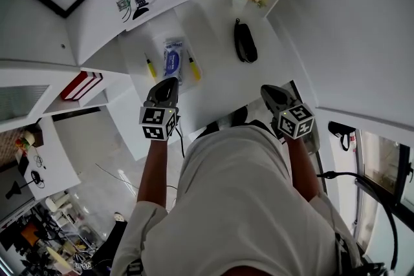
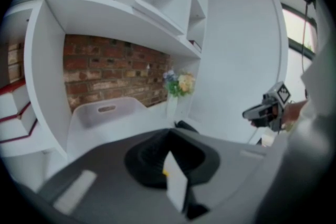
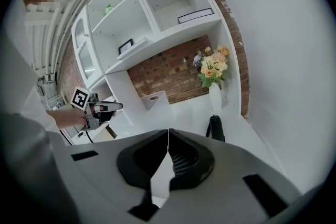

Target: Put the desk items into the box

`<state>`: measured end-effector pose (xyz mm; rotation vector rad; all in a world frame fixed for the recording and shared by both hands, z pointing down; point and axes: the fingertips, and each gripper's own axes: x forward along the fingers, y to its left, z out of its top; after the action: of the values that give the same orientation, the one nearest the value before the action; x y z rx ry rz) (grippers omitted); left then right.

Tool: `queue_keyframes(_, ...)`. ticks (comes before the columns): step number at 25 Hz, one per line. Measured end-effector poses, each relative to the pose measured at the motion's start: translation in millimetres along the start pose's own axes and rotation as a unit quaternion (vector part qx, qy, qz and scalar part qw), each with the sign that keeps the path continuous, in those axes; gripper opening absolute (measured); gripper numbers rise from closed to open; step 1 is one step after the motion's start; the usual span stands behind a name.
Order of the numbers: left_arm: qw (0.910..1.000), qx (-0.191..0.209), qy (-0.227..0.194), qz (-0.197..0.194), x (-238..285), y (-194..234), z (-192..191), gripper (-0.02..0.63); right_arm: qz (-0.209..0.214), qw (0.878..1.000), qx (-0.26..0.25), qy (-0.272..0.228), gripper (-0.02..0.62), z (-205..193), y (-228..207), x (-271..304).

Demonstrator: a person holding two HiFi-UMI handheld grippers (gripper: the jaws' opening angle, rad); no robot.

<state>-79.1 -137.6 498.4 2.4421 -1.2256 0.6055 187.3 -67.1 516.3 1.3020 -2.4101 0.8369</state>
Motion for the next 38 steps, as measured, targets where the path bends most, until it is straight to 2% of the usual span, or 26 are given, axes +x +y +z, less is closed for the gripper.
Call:
queue_keyframes(8,0.9995,0.015,0.015,-0.023,-9,-3,-19,0.003,-0.014,1.0,0.005,-0.002,0.003,-6,16,9)
queue_keyframes(16,0.9987,0.017,0.019,-0.043,-15,-1,-36,0.003,-0.057,0.998,0.01,0.0,0.003,-10,10,17)
queue_keyframes(20,0.9994,-0.001,0.021,-0.028,-20,-1,-44,0.003,-0.054,0.998,0.014,0.025,0.003,-11,-6,29)
queue_keyframes(25,0.9994,-0.027,0.022,0.007,-24,0,-48,0.003,-0.05,0.997,0.016,0.062,0.005,-10,-47,63)
queue_keyframes(29,0.9973,-0.058,0.02,0.041,-28,-4,-51,0.003,-0.046,0.994,0.002,0.103,0.087,-14,-80,96)
queue_keyframes(38,0.991,-0.094,0.026,0.092,-27,-18,-61,0.003,-0.067,0.982,-0.027,0.177,0.194,-33,-140,161)
